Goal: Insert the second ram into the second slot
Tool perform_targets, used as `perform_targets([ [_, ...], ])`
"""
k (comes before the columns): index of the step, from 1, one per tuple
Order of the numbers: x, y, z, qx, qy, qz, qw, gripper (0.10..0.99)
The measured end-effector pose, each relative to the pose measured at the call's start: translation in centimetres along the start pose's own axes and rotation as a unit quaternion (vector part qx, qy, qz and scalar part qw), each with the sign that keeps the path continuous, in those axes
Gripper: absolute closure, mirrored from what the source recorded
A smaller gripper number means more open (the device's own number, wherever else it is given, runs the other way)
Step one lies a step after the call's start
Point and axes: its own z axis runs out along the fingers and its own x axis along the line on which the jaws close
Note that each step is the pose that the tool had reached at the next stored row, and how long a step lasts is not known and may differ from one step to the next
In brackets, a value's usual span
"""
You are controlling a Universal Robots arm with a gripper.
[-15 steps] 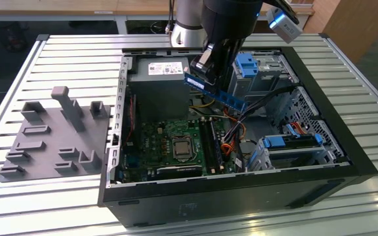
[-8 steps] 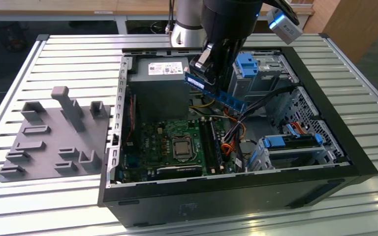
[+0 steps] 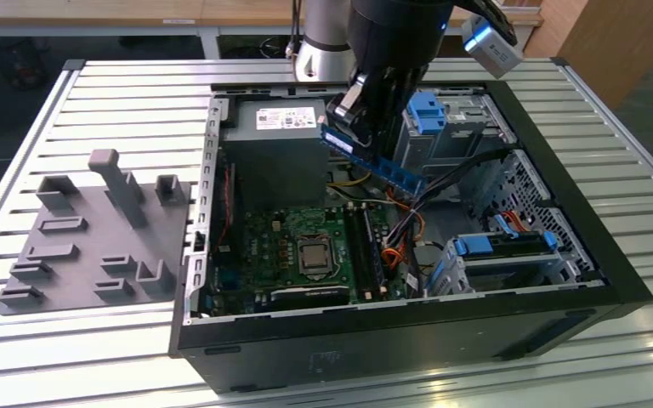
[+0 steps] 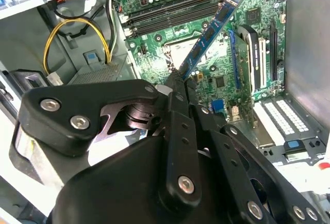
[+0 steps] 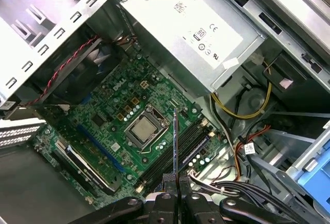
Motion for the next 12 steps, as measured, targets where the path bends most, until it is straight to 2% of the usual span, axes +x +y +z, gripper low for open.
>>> perform_targets([
  [7, 0.0, 0.0, 0.0, 0.0015, 0.0006, 0.04, 0.9992, 0.953],
  [12, -0.01, 0.0, 0.01, 0.0016, 0.0, 0.077, 0.997, 0.953],
])
